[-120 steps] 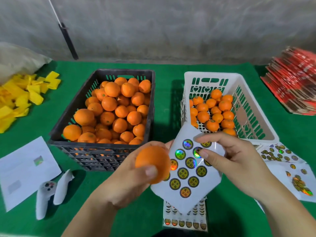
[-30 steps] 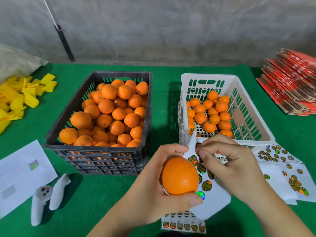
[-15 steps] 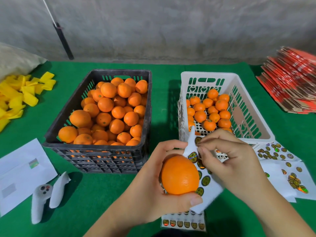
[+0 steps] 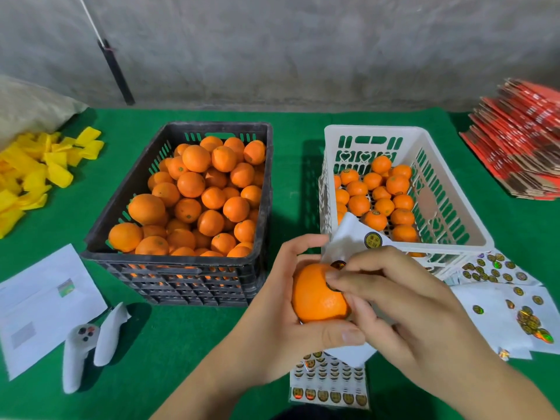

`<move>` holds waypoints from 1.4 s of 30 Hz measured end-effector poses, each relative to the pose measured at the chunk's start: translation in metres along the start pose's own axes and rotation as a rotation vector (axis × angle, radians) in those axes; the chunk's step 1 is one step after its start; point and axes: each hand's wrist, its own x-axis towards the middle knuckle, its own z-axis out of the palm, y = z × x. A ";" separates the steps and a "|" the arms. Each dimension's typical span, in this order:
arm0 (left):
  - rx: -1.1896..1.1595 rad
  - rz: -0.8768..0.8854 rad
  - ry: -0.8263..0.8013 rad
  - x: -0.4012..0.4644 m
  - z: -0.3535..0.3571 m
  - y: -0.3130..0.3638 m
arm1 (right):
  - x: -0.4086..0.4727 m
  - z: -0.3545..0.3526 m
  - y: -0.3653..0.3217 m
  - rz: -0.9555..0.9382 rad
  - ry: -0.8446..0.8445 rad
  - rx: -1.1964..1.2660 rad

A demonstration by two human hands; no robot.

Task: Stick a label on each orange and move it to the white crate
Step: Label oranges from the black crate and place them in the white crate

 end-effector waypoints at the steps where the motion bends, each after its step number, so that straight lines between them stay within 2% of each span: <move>1: 0.005 -0.011 0.004 0.001 -0.001 -0.001 | 0.000 -0.001 0.002 0.013 -0.016 0.036; 4: 0.013 -0.059 0.007 0.001 -0.003 -0.004 | -0.005 -0.002 0.006 0.026 -0.115 0.027; 7: -0.143 -0.145 0.007 0.001 0.000 -0.006 | -0.007 0.005 0.009 0.058 -0.200 -0.074; 9: -0.305 -0.198 0.005 0.003 0.001 -0.005 | -0.006 0.009 0.009 0.080 -0.162 -0.032; 13: -0.620 -0.314 0.127 0.015 -0.001 0.003 | 0.001 0.008 0.013 0.103 -0.054 0.117; 15: -0.518 -0.292 0.188 0.020 -0.003 -0.004 | 0.008 0.001 0.021 0.103 0.044 0.121; 17: -0.424 -0.273 0.240 0.023 -0.008 -0.015 | 0.019 -0.007 0.036 0.173 0.153 0.018; 19: -0.350 -0.234 0.252 0.027 -0.016 -0.021 | 0.026 -0.010 0.056 0.383 0.201 -0.130; 20: -0.320 -0.198 0.231 0.031 -0.021 -0.022 | 0.030 -0.008 0.064 0.542 0.171 -0.099; 21: -0.300 -0.164 0.193 0.036 -0.027 -0.025 | 0.035 -0.003 0.070 0.722 0.117 0.054; 22: -0.280 -0.141 0.158 0.043 -0.033 -0.026 | 0.035 0.003 0.075 0.875 0.068 0.307; 23: -0.252 -0.129 0.130 0.051 -0.042 -0.027 | 0.029 0.010 0.079 0.943 -0.011 0.554; 24: -0.220 -0.128 0.106 0.061 -0.051 -0.028 | 0.021 0.019 0.079 0.929 -0.132 0.655; 25: -0.193 -0.146 0.081 0.072 -0.061 -0.030 | 0.011 0.029 0.078 0.912 -0.201 0.649; 27: -0.170 -0.197 0.032 0.098 -0.086 -0.036 | -0.006 0.042 0.070 0.903 -0.142 0.698; 29: 0.002 -0.249 0.175 0.135 -0.113 -0.046 | -0.010 0.049 0.063 0.925 -0.007 0.821; 30: 0.226 -0.289 0.297 0.154 -0.128 -0.052 | -0.011 0.051 0.061 0.934 0.025 0.868; 31: 0.568 -0.346 0.354 0.172 -0.144 -0.058 | -0.010 0.054 0.064 0.933 0.044 0.893; 32: 0.951 -0.441 0.285 0.187 -0.161 -0.068 | -0.009 0.055 0.066 0.937 0.061 0.898; 33: 1.286 -0.554 0.114 0.195 -0.174 -0.077 | -0.010 0.056 0.068 0.936 0.073 0.898; 35: 1.676 -0.680 -0.179 0.196 -0.188 -0.091 | -0.011 0.053 0.067 0.933 0.093 0.904; 36: 1.771 -0.663 -0.208 0.192 -0.190 -0.100 | -0.012 0.051 0.068 0.946 0.096 0.911; 39: 1.979 -0.496 -0.095 0.185 -0.190 -0.110 | -0.016 0.048 0.069 0.982 0.106 0.918; 41: 1.966 -0.460 -0.039 0.187 -0.193 -0.103 | -0.018 0.047 0.070 0.977 0.128 0.921; 42: 1.876 -0.502 -0.009 0.186 -0.196 -0.097 | -0.018 0.046 0.070 0.972 0.143 0.923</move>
